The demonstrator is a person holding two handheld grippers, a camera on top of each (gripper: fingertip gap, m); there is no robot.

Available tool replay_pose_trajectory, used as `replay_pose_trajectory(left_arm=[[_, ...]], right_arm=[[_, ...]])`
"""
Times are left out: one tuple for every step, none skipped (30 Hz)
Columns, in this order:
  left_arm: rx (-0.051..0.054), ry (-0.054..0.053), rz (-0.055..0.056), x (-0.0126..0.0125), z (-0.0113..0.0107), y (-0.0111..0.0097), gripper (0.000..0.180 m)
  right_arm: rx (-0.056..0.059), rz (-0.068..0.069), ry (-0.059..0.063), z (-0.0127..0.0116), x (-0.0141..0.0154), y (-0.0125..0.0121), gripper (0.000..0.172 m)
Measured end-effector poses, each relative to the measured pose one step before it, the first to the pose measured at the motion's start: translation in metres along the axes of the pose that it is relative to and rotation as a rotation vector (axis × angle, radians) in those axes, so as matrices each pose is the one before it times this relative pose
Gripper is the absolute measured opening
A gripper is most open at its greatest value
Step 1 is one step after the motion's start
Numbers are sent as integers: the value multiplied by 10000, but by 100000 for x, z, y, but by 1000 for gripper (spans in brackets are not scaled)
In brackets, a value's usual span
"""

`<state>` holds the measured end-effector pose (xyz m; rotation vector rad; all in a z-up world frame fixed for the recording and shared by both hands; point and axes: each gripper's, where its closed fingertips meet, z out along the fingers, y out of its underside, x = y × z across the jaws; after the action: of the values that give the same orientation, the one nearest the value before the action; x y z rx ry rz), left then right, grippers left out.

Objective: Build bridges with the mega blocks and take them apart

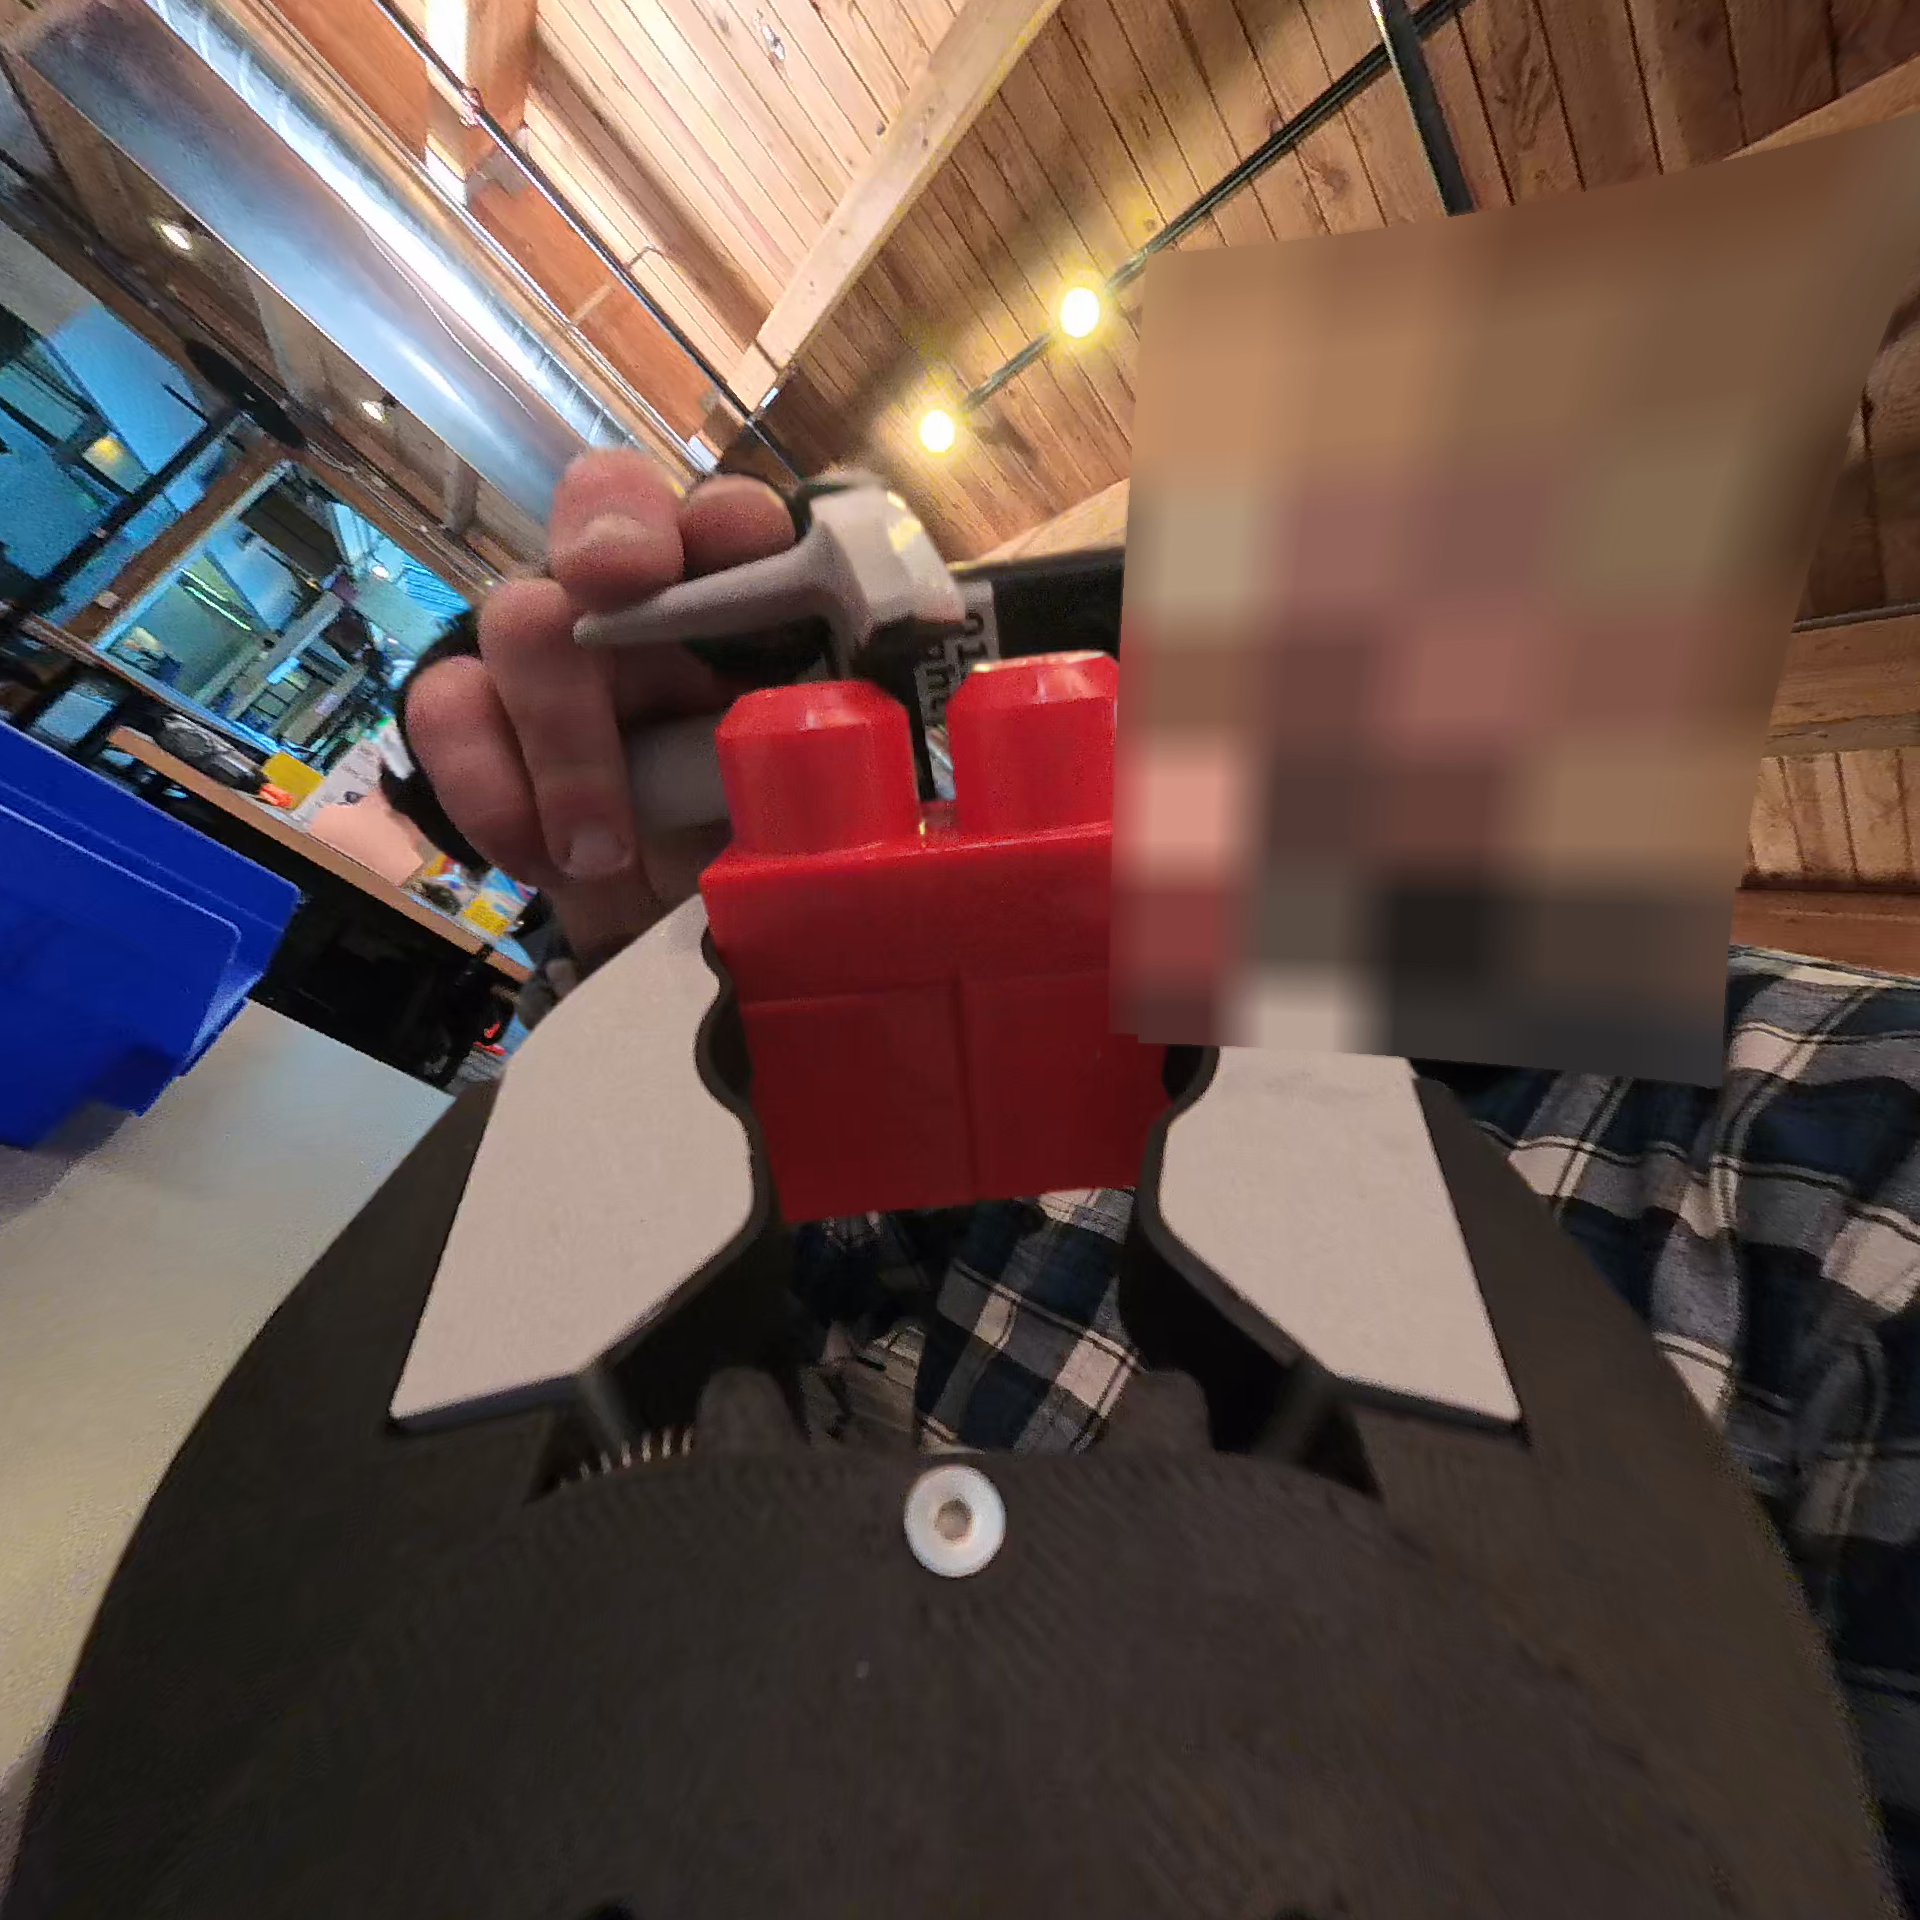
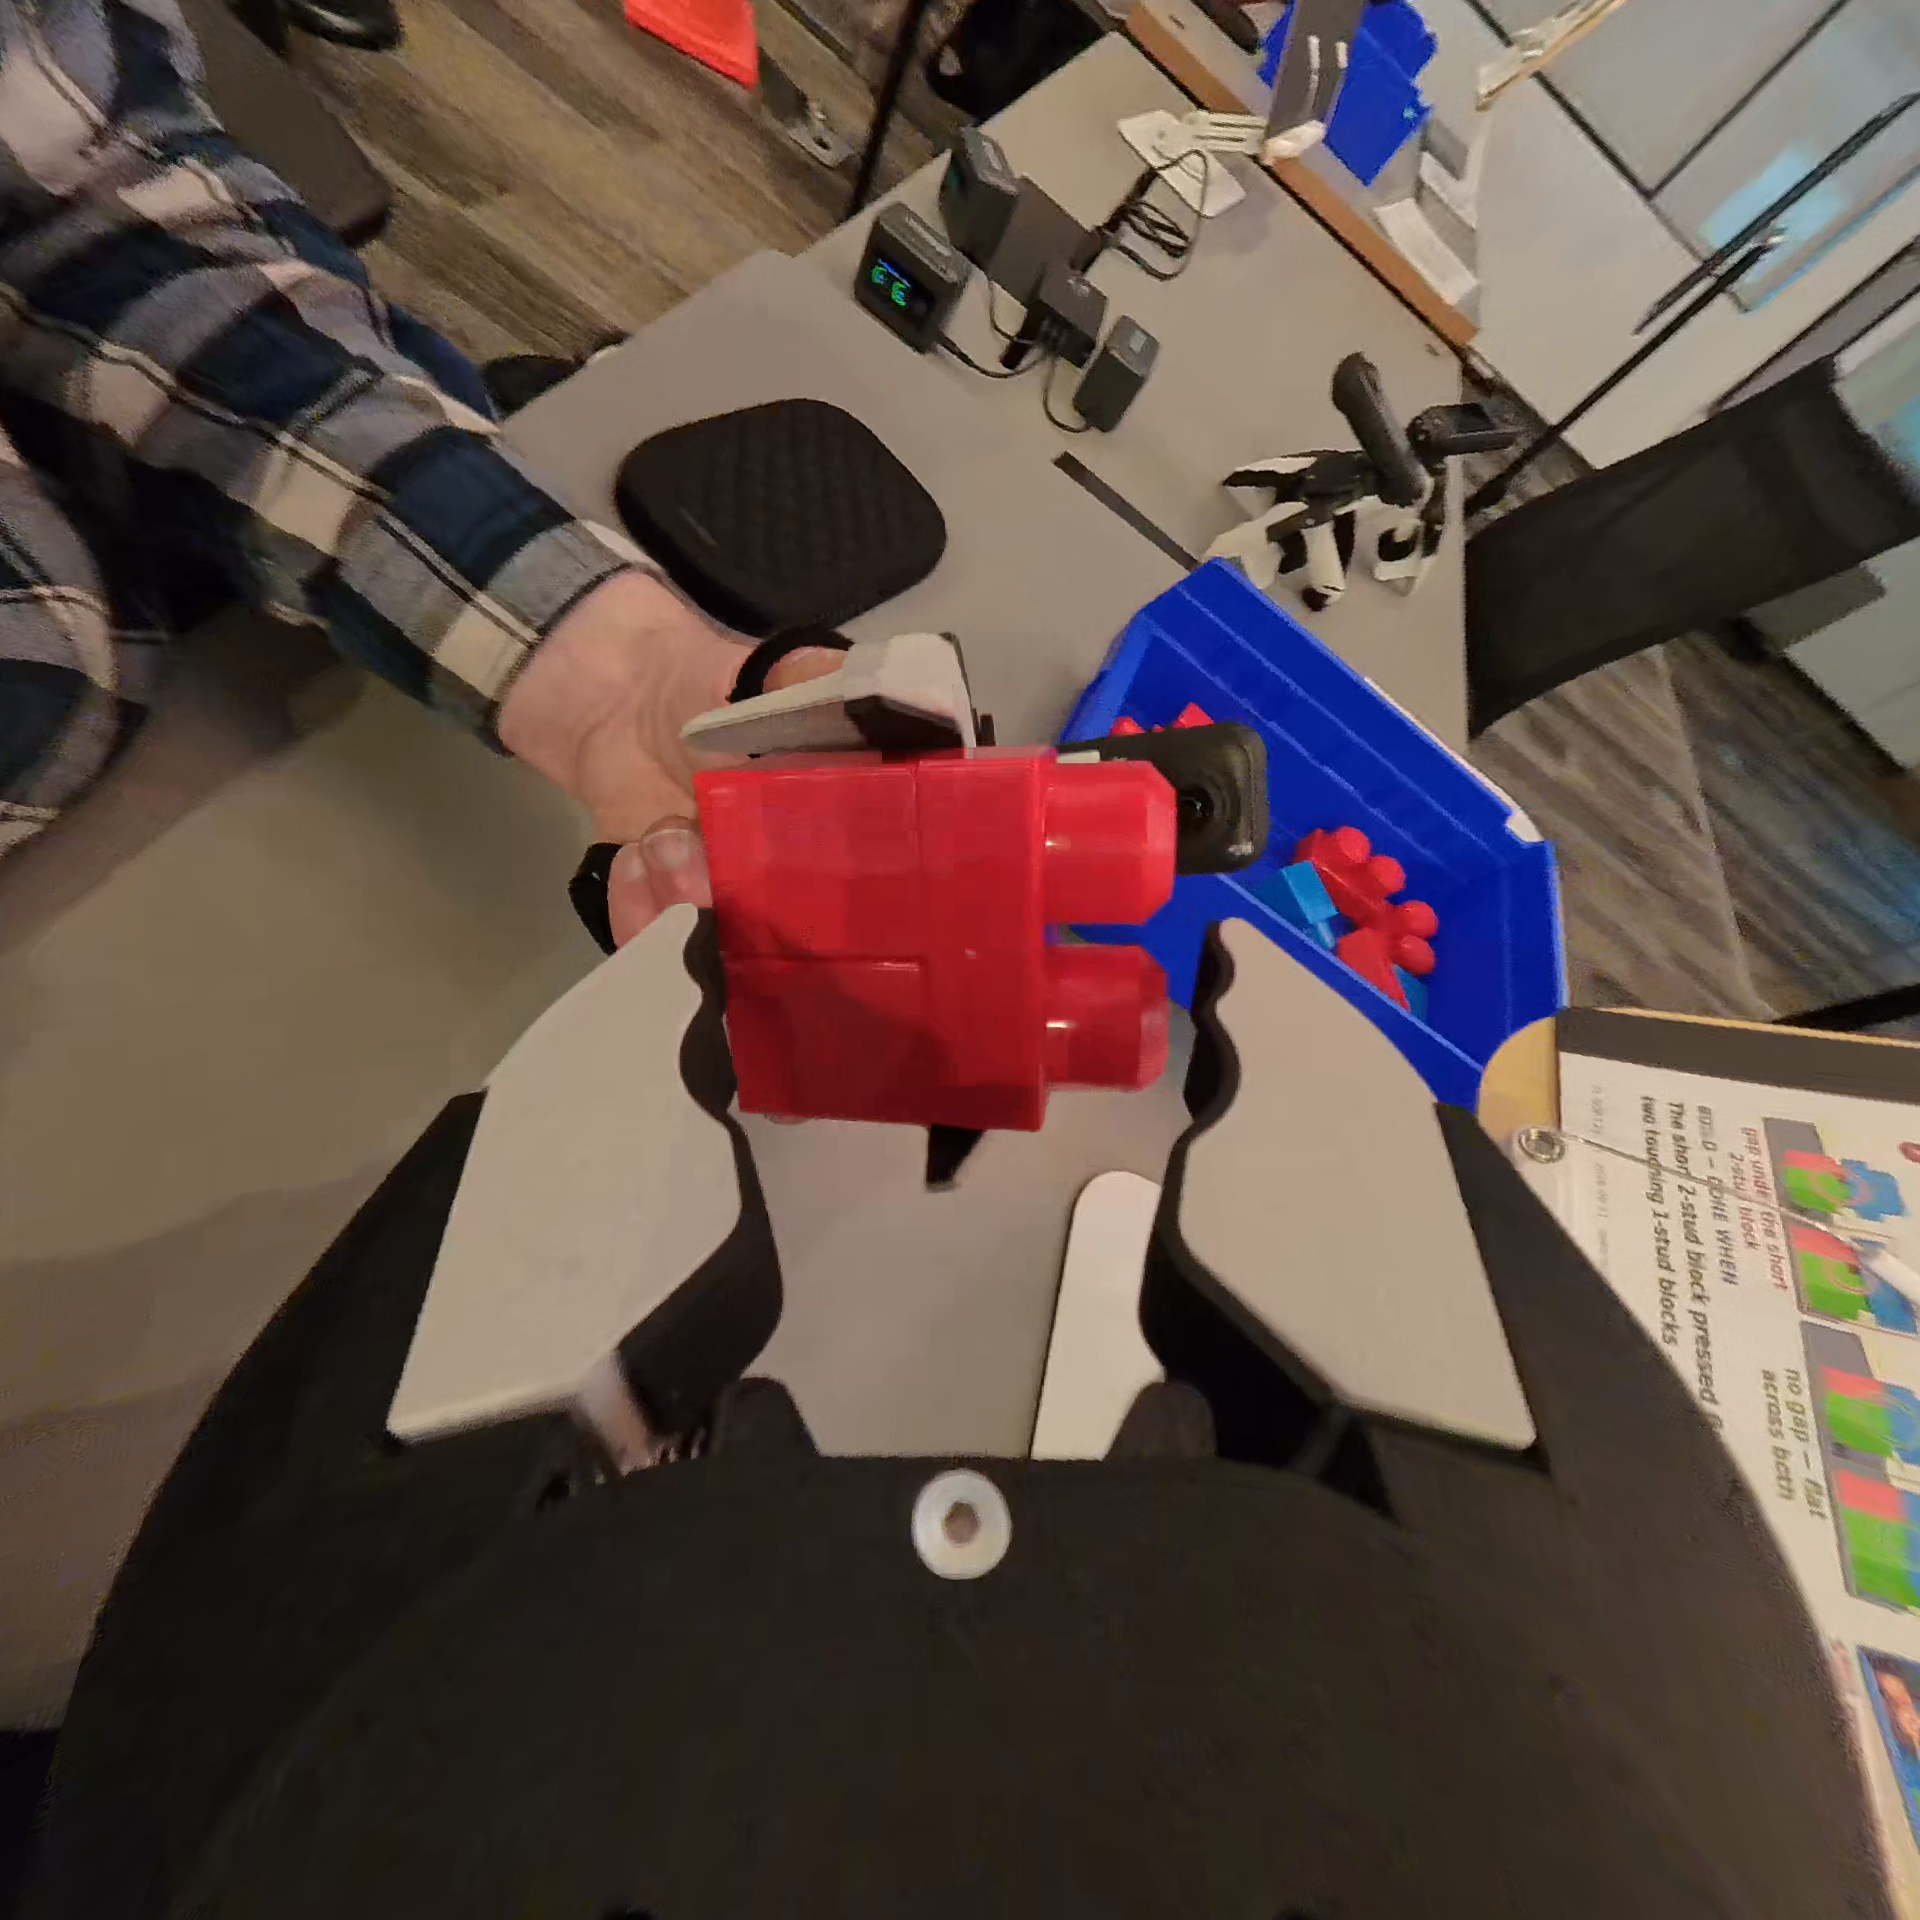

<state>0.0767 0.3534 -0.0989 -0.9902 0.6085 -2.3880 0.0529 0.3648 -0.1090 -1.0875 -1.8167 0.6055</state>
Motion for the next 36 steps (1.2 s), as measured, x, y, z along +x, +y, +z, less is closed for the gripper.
replay_pose_trajectory(left_arm=[[-92,110,-62,111,55,167,77],[-175,51,-69,21,63,266,77],[-174,-14,-38,-47,83,265,77],[-191,18,-62,-16,58,294,77],[-230,67,-74,72,24,367,77],[-185,-64,6,-57,-15,301,77],[-77,-97,10,-88,-34,111,77],[-73,-1,0,9,-33,106,77],[-109,23,1,31,-17,167,77],[-48,-18,14,-17,-33,63,76],[-68,-24,0,-20,-51,80,76],[-206,-53,24,-66,-11,310,76],[-188,-94,60,-117,22,307,76],[-127,-55,-11,-111,66,235,76],[-55,64,-63,-13,30,160,76],[-81,19,-34,-104,14,200,76],[-165,-51,5,-176,37,351,76],[-148,43,-68,-72,84,351,76],[-100,104,-126,8,91,247,76],[-57,71,-86,-22,57,149,76],[-163,44,-79,-27,49,260,76],[-223,5,-17,-19,105,296,76],[-213,-5,30,46,155,237,76],[-193,77,3,149,150,205,76],[-353,23,6,55,186,470,76],[-233,-16,-9,-13,190,342,76],[-51,117,-115,94,86,122,76],[91,117,-80,100,-11,-52,76],[196,41,-1,64,-151,-260,76],[272,-137,97,-77,-289,-455,77],[365,-237,108,-192,-447,-662,77],[556,-342,245,-235,-674,-994,78],[699,-418,456,-152,-873,-1308,77],[622,-496,673,-51,-863,-1263,77],[538,-467,682,38,-809,-1216,79],[569,-317,571,195,-792,-1263,79]], right_arm=[[-11,87,-305,-51,-17,-113,88],[-131,157,-502,101,-277,64,87],[-188,106,-617,208,-494,143,83],[-117,117,-492,224,-376,56,83],[-94,146,-435,197,-284,50,84],[-193,90,-341,161,-167,166,84],[-134,67,-238,118,-102,129,84],[2,46,-203,66,-87,-10,84],[28,1,-147,30,-59,-48,84],[70,21,-98,-24,-12,-46,84],[178,101,-218,-116,-159,-153,82],[262,202,-409,-230,-416,-222,80],[188,237,-434,-236,-416,-49,80],[113,118,-184,-208,-44,75,74],[86,33,-75,-79,79,110,67],[19,102,-157,61,-24,181,64],[-53,112,-181,94,-52,206,59],[-66,42,-170,100,-85,203,54],[-82,53,-165,156,-92,207,53],[-115,112,-89,256,10,239,60],[-235,98,-93,323,-27,406,66],[-265,82,-295,371,-322,449,67],[-105,83,-546,360,-646,231,63],[66,51,-660,325,-778,-13,59],[50,-83,-436,153,-381,2,46],[47,1,-414,48,-348,34,43],[96,64,-361,-16,-292,-56,39],[62,13,-119,-35,32,-75,39],[88,-24,117,-140,258,-88,39],[85,-9,265,-262,425,-29,37],[162,51,355,-410,557,-93,37],[309,135,503,-586,810,-212,37],[485,276,562,-768,984,-344,37],[665,362,531,-867,1008,-518,37],[800,336,605,-901,1093,-677,37],[831,388,703,-861,1217,-730,37]])
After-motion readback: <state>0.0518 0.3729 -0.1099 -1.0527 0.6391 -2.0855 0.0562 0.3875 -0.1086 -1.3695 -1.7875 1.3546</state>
